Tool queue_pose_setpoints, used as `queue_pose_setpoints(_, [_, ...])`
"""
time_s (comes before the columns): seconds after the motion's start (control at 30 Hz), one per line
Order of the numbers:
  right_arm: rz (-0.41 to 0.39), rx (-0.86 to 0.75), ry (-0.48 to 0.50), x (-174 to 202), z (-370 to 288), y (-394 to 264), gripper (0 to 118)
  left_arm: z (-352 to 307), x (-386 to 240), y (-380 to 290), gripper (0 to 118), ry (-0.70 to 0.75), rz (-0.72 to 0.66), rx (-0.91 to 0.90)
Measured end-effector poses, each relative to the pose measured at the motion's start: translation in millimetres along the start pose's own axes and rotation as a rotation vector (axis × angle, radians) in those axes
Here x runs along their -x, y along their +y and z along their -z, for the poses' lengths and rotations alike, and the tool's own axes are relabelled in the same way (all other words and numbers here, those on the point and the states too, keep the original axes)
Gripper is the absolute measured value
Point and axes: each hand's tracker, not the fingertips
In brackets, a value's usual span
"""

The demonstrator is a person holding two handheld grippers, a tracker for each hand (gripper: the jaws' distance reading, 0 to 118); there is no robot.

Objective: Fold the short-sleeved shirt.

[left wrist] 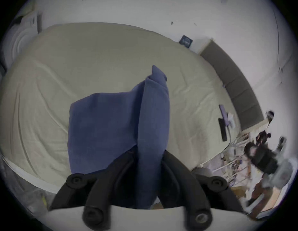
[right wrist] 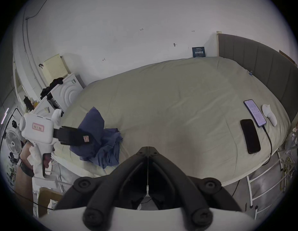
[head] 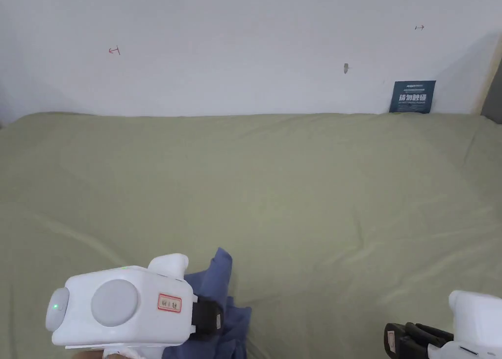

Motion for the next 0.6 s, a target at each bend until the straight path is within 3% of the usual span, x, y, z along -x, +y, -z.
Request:
queue_pose_setpoints(0.03, [-0.003, 0.003, 0.002, 1.3, 1.1, -0.6, 2, -1.4, 4.9, 1.6, 24, -0.006, -0.030, -0.002])
queue_pose_setpoints(0.07, [-0.007, 0.008, 0.006, 2.8, 2.3, -1.4, 2, -3.6, 9.4, 3.3, 39, 0.002, -0.064, -0.011])
queue_pose_setpoints(0.1, [-0.012, 0.014, 0.011, 4.1, 3.2, -2.1, 2, -5.9, 12.2, 4.3, 66, 0.005, -0.081, -0.018])
queue_pose_setpoints(0.13, [-0.019, 0.019, 0.015, 5.6, 4.1, -3.0, 2, -8.2, 12.6, 5.1, 77, 0.005, -0.077, -0.031])
queue_pose_setpoints(0.27, [-0.028, 0.035, 0.018, 9.1, 7.0, -5.6, 2, -25.6, 14.8, 6.4, 80, -0.108, -0.094, -0.083])
queue_pose_setpoints(0.47, [-0.024, 0.040, 0.021, 6.9, 4.4, -8.9, 2, -9.6, 41.7, 6.5, 74, -0.274, -0.059, -0.122])
queue_pose_setpoints(0.57, [-0.017, 0.029, 0.018, 3.6, -0.6, -9.6, 2, 18.6, 55.5, 2.2, 21, -0.320, -0.061, -0.110])
queue_pose_setpoints(0.6, [-0.014, 0.024, 0.016, 2.8, -1.9, -9.4, 2, 30.2, 58.1, 0.2, 19, -0.343, -0.067, -0.102])
